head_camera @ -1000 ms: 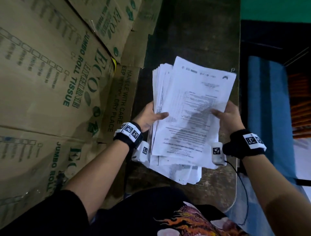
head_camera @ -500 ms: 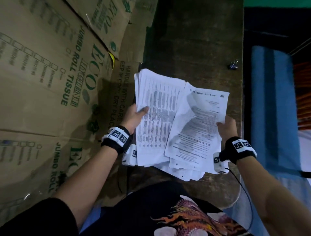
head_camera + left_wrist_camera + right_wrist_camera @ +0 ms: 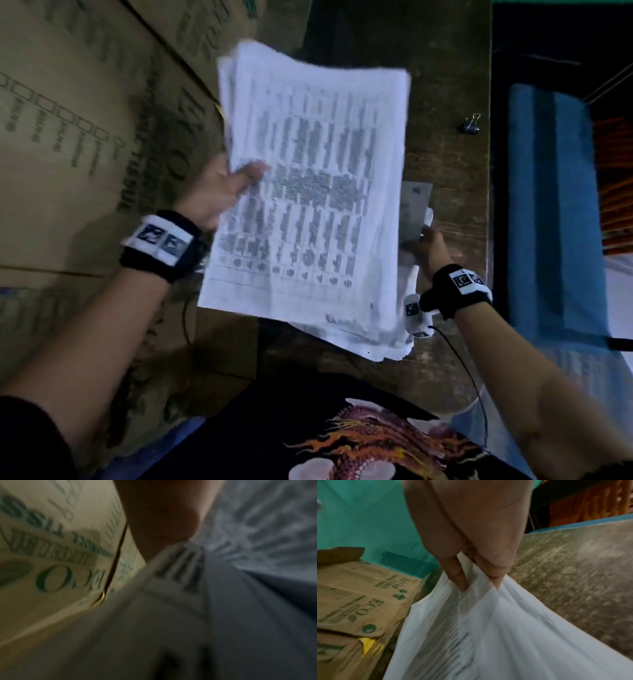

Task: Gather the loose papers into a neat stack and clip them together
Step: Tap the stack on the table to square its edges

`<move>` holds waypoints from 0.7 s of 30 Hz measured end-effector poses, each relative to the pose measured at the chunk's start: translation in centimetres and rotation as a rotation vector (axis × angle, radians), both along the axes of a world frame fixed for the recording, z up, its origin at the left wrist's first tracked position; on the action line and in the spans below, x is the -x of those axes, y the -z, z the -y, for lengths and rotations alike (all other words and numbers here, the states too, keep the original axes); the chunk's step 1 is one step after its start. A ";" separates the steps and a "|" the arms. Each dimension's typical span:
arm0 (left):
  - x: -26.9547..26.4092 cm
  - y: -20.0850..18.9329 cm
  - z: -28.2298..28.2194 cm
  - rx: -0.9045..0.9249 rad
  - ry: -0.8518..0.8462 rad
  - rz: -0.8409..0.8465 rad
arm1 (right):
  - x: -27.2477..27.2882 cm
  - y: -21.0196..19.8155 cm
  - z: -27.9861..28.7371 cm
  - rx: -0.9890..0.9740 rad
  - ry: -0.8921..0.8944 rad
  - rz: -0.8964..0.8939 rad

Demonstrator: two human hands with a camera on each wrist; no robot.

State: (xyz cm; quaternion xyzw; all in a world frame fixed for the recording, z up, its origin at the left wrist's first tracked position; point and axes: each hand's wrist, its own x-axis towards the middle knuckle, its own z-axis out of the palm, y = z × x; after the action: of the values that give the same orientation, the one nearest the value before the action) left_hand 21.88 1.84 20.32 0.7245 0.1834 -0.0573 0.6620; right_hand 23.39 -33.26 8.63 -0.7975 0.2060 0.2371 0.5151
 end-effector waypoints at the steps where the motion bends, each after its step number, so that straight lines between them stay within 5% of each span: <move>1: 0.0 1.4 1.5 0.002 0.039 -0.043 | 0.3 0.3 0.0 -0.062 0.036 -0.015; 7: 0.3 10.6 7.7 0.009 0.238 -0.281 | 1.9 0.7 1.1 -0.478 0.169 -0.196; 11: -0.3 21.0 7.8 -0.097 0.226 -0.425 | 2.2 0.7 2.3 -0.679 0.274 -0.310; 16: 0.4 11.6 11.6 -0.136 0.247 -0.412 | 2.1 0.1 2.3 -0.274 0.078 -0.004; 21: 1.4 9.8 12.3 -0.015 0.153 -0.377 | 1.6 -0.4 3.9 -0.385 0.074 0.136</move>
State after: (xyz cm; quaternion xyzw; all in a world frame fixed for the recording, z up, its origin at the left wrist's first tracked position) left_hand 20.48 -10.50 10.55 0.7177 0.2490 -0.2405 0.6043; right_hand 21.76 -37.14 9.07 -0.6904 0.1509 0.1986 0.6791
